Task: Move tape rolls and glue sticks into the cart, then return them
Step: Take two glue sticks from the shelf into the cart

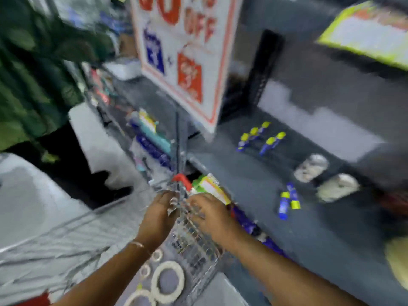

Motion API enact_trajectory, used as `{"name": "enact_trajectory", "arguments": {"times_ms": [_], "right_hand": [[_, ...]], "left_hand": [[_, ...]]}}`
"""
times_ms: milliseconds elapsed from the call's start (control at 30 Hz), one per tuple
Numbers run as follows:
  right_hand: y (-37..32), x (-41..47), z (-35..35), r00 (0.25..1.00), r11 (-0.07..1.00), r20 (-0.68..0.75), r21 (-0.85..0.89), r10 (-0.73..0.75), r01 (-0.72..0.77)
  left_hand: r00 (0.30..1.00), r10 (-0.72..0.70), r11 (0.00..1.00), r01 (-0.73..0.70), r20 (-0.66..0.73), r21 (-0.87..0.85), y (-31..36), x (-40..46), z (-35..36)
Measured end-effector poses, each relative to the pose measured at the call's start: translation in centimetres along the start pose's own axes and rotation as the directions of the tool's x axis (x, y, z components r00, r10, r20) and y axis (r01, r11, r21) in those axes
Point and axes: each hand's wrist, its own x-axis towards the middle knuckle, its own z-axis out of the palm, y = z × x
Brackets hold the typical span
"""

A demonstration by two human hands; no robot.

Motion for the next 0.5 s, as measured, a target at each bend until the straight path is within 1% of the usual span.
{"name": "enact_trajectory", "arguments": {"times_ms": [100,167,200,233,300,333,400,467,500], "right_hand": [[0.5,-2.0,-6.1,0.983,0.995,-0.157,-0.023,0.095,-0.100],[1.5,-3.3,-9.1,0.956,0.985,-0.244,-0.013,0.163,-0.171],[2.4,-4.1,-10.4,0.934,0.976,-0.292,-0.008,0.208,-0.220],[3.5,-4.9,-11.5,0.898,0.960,-0.352,0.005,0.263,-0.279],[5.5,-6.4,-13.8,0.803,0.916,-0.454,0.092,0.387,-0.390],[6.5,-7.2,-15.0,0.752,0.879,-0.465,0.154,0.468,-0.452],[7.9,-7.9,-16.3,0.668,0.784,-0.417,0.247,0.616,-0.569],[8.9,-8.5,-17.1,0.586,0.729,-0.439,0.333,0.681,-0.598],[9.3,-8.6,-17.2,0.557,0.715,-0.453,0.361,0.696,-0.599]], "left_hand": [[0.994,0.110,0.992,-0.109,0.002,-0.063,8.1,2.5,1.2],[0.980,0.198,0.978,-0.197,0.004,-0.075,12.9,3.3,2.5],[0.973,0.228,0.972,-0.226,0.041,-0.061,15.2,3.4,3.2],[0.970,0.224,0.975,-0.223,0.091,-0.026,17.3,3.4,3.9],[0.970,0.148,0.985,-0.162,0.190,0.059,20.7,3.2,5.8],[0.966,0.121,0.986,-0.143,0.227,0.084,22.1,3.0,6.9],[0.958,0.085,0.989,-0.114,0.275,0.092,24.0,2.8,8.7],[0.946,0.068,0.990,-0.104,0.318,0.099,25.5,2.4,10.0],[0.939,0.055,0.990,-0.096,0.340,0.104,26.0,2.2,10.4]]}}
